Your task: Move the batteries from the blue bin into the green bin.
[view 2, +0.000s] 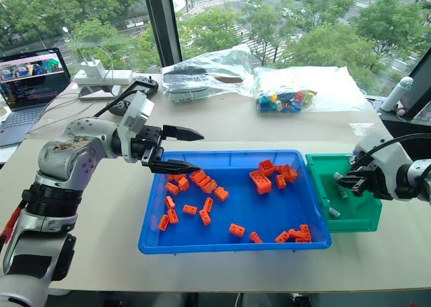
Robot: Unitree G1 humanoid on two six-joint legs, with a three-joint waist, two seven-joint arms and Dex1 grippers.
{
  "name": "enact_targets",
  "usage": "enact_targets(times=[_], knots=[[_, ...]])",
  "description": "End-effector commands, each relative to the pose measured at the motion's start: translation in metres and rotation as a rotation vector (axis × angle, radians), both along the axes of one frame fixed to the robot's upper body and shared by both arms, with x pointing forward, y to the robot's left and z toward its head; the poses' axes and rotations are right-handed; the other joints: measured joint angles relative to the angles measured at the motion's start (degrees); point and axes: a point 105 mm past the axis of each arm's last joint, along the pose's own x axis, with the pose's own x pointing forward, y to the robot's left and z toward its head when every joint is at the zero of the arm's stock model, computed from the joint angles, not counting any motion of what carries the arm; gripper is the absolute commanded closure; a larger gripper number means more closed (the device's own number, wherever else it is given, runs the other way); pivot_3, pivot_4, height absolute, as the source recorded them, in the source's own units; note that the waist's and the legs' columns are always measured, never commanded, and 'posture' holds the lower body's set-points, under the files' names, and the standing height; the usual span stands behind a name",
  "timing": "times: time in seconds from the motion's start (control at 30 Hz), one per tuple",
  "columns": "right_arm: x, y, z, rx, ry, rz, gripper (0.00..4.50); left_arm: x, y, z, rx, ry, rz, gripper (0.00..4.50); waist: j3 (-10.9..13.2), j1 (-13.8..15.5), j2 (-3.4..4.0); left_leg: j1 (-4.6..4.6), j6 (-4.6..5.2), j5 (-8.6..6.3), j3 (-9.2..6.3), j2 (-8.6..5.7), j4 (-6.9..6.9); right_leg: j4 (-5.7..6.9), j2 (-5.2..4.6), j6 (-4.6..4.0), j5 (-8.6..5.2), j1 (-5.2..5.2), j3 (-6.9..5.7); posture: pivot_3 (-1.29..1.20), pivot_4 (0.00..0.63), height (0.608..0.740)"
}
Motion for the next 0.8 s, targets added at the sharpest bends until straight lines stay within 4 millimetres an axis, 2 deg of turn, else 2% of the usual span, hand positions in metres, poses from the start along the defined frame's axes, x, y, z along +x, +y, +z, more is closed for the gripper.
enact_targets(times=[0.03, 0.13, 0.27, 0.43, 0.53, 0.6, 0.7, 0.8], knots=[[0.003, 0.000, 0.014, -0.031, -0.057, 0.012, 2.40, -0.001, 0.002, 0.012, -0.015, -0.040, -0.003, 0.00, 0.00, 0.01, 0.00, 0.00, 0.00, 0.00, -0.01, 0.00, 0.00, 0.00, 0.00, 0.00, 0.00, 0.00, -0.01, 0.00, 0.150, 0.732], [0.004, -0.001, 0.023, -0.045, -0.079, 0.007, 1.33, -0.001, 0.002, 0.012, -0.013, -0.039, 0.001, 0.00, 0.00, 0.01, 0.00, 0.00, 0.00, 0.00, 0.00, 0.00, 0.00, 0.00, 0.00, 0.00, 0.00, 0.00, 0.00, 0.00, 0.150, 0.732], [0.007, -0.005, 0.046, -0.087, -0.148, -0.002, 0.07, -0.002, 0.004, 0.012, -0.014, -0.036, 0.006, 0.00, 0.00, -0.03, 0.01, 0.00, 0.00, 0.00, 0.00, 0.01, 0.00, 0.00, 0.00, 0.00, 0.00, -0.01, 0.00, 0.00, 0.150, 0.732], [0.010, 0.011, 0.074, 0.038, -0.314, 0.100, 0.07, 0.004, 0.012, 0.017, -0.042, -0.014, 0.067, 0.00, 0.00, -0.03, 0.00, 0.00, 0.00, 0.00, -0.01, 0.02, 0.00, -0.01, 0.01, 0.00, 0.00, 0.00, -0.01, 0.00, 0.150, 0.732], [0.006, 0.004, 0.085, 0.099, -0.448, 0.093, 0.07, 0.018, 0.027, 0.024, -0.080, -0.070, 0.193, 0.00, 0.00, 0.01, 0.00, 0.00, 0.00, 0.00, -0.02, 0.01, 0.00, 0.00, 0.01, 0.00, 0.00, 0.02, -0.01, 0.00, 0.150, 0.732], [0.004, 0.000, 0.087, 0.118, -0.505, 0.086, 0.07, 0.026, 0.035, 0.025, -0.089, -0.109, 0.261, 0.00, 0.00, 0.23, 0.00, 0.00, 0.00, 0.00, -0.03, 0.01, 0.00, 0.01, 0.01, 0.00, 0.00, 0.04, -0.02, 0.00, 0.150, 0.732], [0.001, -0.004, 0.083, 0.212, -0.553, 0.055, 0.07, 0.045, 0.057, 0.024, -0.159, -0.082, 0.429, 0.00, 0.00, 0.52, 0.00, 0.00, 0.00, 0.00, -0.02, -0.01, 0.01, 0.01, -0.02, 0.00, 0.00, 0.07, -0.02, 0.00, 0.150, 0.732], [-0.005, -0.017, 0.070, 0.234, -0.546, 0.019, 0.07, 0.053, 0.078, 0.005, -0.101, -0.111, 0.557, 0.00, 0.00, 0.60, 0.01, 0.01, 0.00, 0.00, -0.02, -0.01, 0.02, 0.06, -0.02, 0.00, 0.00, 0.06, -0.02, 0.00, 0.150, 0.732]])
